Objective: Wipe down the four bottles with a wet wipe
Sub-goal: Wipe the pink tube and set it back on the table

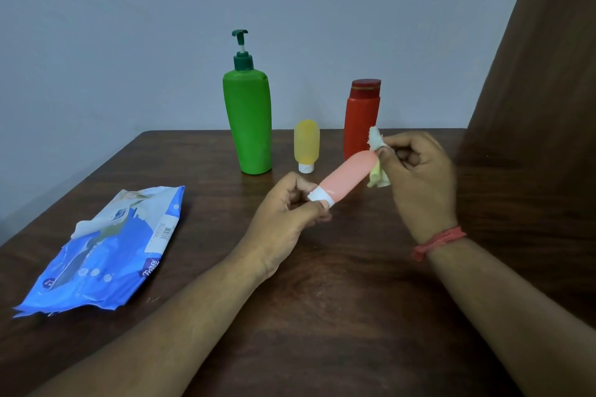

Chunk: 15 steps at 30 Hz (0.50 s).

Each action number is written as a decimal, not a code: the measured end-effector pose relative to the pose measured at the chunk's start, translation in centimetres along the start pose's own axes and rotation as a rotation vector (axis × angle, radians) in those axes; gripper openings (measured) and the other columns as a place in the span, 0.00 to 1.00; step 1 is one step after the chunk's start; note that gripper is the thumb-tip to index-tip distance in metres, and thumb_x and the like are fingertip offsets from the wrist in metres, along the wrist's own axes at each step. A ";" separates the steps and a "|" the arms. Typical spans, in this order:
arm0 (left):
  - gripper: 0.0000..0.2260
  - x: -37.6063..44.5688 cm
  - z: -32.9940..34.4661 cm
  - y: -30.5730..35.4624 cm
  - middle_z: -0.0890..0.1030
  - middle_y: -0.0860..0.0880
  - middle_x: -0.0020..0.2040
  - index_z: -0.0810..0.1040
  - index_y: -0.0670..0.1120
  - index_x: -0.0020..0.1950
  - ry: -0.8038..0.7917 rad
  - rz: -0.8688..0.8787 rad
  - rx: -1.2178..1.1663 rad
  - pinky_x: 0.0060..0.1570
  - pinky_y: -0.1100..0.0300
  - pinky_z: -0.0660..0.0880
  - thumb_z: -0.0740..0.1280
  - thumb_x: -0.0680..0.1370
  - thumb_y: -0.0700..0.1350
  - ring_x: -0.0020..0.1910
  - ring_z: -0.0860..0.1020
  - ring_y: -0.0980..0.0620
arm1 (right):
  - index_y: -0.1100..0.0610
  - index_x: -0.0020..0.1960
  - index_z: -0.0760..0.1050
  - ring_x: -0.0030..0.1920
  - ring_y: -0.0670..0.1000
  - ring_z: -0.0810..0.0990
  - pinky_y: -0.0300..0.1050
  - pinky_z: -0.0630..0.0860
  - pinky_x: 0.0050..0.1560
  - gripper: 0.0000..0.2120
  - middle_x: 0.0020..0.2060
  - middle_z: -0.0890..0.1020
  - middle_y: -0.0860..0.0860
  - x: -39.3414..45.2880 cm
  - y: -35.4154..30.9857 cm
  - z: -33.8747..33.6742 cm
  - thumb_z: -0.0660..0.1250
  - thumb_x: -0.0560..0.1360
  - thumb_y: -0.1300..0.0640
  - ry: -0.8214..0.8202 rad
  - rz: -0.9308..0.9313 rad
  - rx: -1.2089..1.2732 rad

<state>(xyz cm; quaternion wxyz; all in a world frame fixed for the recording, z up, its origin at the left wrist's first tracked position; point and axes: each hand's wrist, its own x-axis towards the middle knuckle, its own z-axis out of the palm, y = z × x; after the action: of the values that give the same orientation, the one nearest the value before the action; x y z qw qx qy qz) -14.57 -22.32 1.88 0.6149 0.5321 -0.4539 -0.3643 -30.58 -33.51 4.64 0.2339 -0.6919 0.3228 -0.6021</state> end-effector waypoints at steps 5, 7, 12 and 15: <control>0.06 0.0 -0.1 0.2 0.81 0.40 0.50 0.76 0.44 0.43 0.057 -0.044 -0.185 0.57 0.46 0.81 0.69 0.78 0.35 0.42 0.83 0.48 | 0.51 0.50 0.80 0.49 0.47 0.81 0.39 0.79 0.51 0.10 0.47 0.80 0.46 -0.9 -0.3 0.6 0.70 0.76 0.66 -0.188 -0.082 0.036; 0.07 0.2 -0.3 0.1 0.81 0.41 0.44 0.75 0.41 0.42 0.075 -0.054 -0.247 0.53 0.48 0.81 0.68 0.78 0.34 0.41 0.82 0.48 | 0.56 0.50 0.82 0.48 0.45 0.80 0.38 0.78 0.49 0.07 0.47 0.80 0.47 -1.6 -0.3 1.2 0.71 0.75 0.67 -0.285 -0.248 -0.034; 0.09 0.3 -0.2 0.2 0.80 0.38 0.42 0.75 0.43 0.40 0.000 -0.082 -0.330 0.50 0.49 0.82 0.66 0.79 0.34 0.39 0.81 0.48 | 0.59 0.48 0.81 0.46 0.42 0.77 0.32 0.75 0.47 0.04 0.46 0.78 0.46 -1.1 -0.2 0.8 0.72 0.75 0.66 -0.115 -0.264 -0.162; 0.10 0.1 0.2 0.4 0.82 0.39 0.42 0.71 0.44 0.41 -0.061 -0.118 -0.367 0.47 0.50 0.82 0.63 0.81 0.37 0.37 0.80 0.50 | 0.60 0.48 0.81 0.47 0.41 0.75 0.26 0.70 0.49 0.05 0.46 0.79 0.49 -1.6 -0.1 0.9 0.72 0.75 0.66 -0.223 -0.373 -0.241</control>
<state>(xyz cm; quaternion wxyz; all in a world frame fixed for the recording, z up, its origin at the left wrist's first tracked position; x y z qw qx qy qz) -14.71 -22.45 2.26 0.6652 0.4253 -0.3663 -0.4923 -29.75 -32.31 3.44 0.0687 -0.8244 0.2311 -0.5121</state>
